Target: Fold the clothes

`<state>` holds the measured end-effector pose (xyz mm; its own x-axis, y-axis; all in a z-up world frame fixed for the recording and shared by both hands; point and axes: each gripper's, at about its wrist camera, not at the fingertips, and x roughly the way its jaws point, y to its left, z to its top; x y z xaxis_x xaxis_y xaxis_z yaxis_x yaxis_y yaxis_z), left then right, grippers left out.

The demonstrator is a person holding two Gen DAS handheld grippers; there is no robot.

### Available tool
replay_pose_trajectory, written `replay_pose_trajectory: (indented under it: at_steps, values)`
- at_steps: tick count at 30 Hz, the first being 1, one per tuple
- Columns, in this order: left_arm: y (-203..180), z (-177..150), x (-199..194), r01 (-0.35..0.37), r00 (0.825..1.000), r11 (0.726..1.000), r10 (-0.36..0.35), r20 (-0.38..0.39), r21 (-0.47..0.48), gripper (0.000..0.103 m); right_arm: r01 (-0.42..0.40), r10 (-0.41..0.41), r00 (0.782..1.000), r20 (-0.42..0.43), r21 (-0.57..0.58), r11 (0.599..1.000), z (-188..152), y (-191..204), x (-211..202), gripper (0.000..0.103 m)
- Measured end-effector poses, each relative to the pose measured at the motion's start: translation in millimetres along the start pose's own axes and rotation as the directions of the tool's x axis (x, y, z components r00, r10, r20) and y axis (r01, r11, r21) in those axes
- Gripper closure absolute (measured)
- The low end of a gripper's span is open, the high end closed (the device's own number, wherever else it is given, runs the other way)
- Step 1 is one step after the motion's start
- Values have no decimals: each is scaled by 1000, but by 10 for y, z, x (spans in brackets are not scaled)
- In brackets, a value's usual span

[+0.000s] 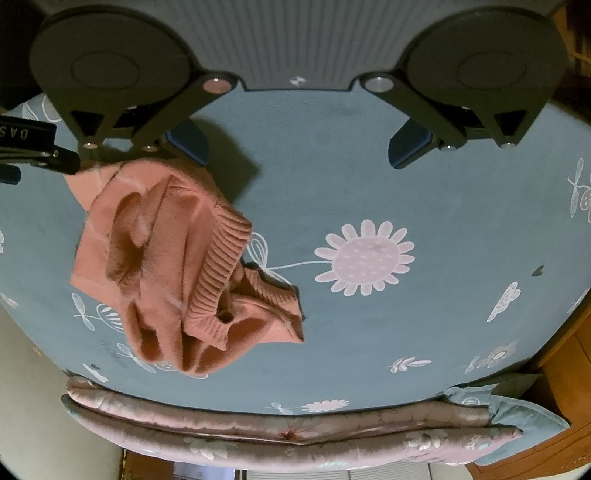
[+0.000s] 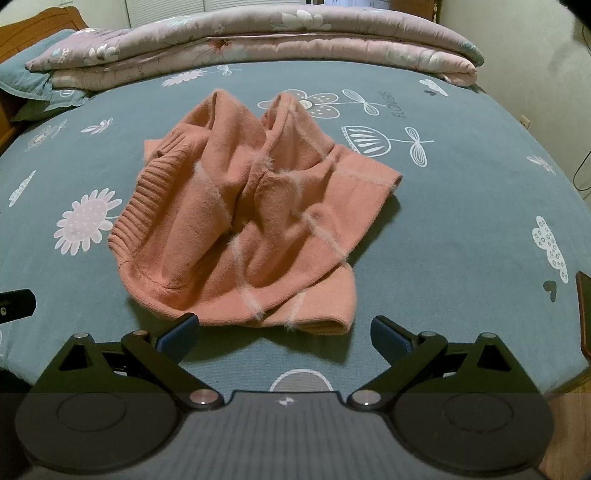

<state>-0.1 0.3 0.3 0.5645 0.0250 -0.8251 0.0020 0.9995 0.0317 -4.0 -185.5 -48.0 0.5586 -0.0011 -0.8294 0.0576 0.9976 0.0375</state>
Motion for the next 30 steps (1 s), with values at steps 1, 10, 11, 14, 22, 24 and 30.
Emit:
replay_pose_trajectory:
  at_steps: [1, 10, 11, 14, 22, 24, 30]
  values:
    - [-23, 26, 11, -4, 1000, 1000, 4, -8, 5, 1, 1, -1, 1000, 0, -2, 1000, 0, 5, 2, 2]
    - [20, 27, -8, 13, 1000, 1000, -13, 1, -14, 1, -6, 6, 1000, -3, -12, 1000, -3, 6, 30, 2]
    - [28, 31, -3, 19, 1000, 1000, -19, -1, -19, 1, -8, 8, 1000, -5, -12, 1000, 8, 1, 15, 2]
    - [31, 36, 7, 23, 1000, 999, -23, -5, -28, 1, -7, 7, 1000, -6, -15, 1000, 6, 27, 18, 2]
    - [1, 52, 36, 18, 1000, 1000, -18, -13, -14, 1, -6, 6, 1000, -16, -21, 1000, 17, 46, 39, 2]
    - [-7, 54, 42, 15, 1000, 1000, -15, -12, -10, 1, -7, 7, 1000, -18, -22, 1000, 26, 49, 41, 2]
    - [-6, 56, 66, 18, 1000, 1000, -18, -9, -9, 1, -10, 10, 1000, -23, -23, 1000, 34, 36, 77, 2]
